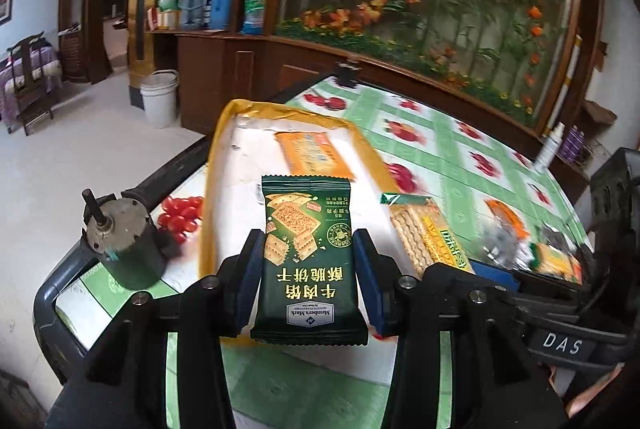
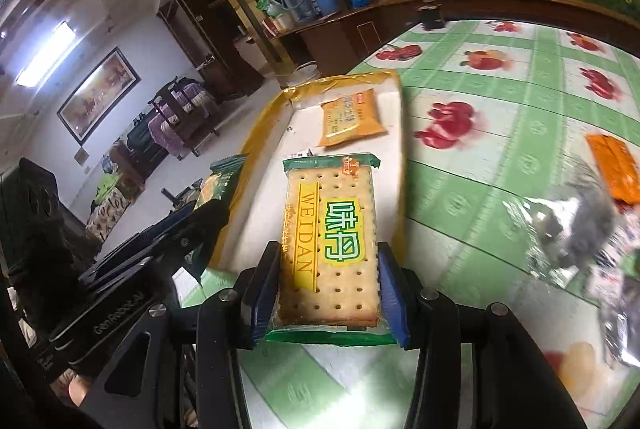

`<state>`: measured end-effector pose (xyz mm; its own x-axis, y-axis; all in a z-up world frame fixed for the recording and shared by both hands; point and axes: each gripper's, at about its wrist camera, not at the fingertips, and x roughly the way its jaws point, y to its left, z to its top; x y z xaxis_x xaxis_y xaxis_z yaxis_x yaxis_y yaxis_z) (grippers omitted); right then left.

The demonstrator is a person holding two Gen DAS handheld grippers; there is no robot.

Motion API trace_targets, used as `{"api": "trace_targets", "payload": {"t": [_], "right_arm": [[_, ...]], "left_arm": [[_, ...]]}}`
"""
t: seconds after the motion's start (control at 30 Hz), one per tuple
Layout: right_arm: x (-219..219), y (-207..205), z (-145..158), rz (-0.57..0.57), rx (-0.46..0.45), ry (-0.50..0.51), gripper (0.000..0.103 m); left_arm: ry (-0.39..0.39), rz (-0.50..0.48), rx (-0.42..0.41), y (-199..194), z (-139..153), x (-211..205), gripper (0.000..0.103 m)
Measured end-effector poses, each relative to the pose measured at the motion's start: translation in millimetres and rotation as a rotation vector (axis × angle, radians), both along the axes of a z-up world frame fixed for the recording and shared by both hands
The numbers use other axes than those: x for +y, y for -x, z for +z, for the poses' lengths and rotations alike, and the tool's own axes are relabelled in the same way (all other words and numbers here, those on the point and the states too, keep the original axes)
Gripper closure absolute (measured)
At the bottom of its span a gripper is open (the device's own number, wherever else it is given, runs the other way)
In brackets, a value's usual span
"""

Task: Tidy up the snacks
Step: 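Carry the green pack in left tool and WEIDAN pack in right tool to tray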

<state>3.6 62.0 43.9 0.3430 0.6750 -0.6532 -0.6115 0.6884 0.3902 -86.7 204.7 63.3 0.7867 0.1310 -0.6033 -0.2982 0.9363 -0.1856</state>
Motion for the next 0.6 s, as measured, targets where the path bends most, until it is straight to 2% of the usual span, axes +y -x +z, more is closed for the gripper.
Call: {"api": "trace_targets", "payload": {"t": [0.3, 0.4, 0.5, 0.6], "right_arm": [[41, -25, -20, -0.002, -0.020, 0.054, 0.056], [45, -24, -31, 0.015, -0.019, 0.083, 0.056], [49, -22, -37, 0.020, -0.042, 0.123, 0.056], [53, -14, -38, 0.030, -0.090, 0.156, 0.056]], "left_arm": [[0.058, 0.036, 0.057, -22, -33, 22, 0.060], [0.058, 0.036, 0.045, -20, -30, 21, 0.060], [0.082, 0.041, 0.084, -24, -35, 26, 0.060], [0.061, 0.024, 0.119, -28, -37, 20, 0.060]]}}
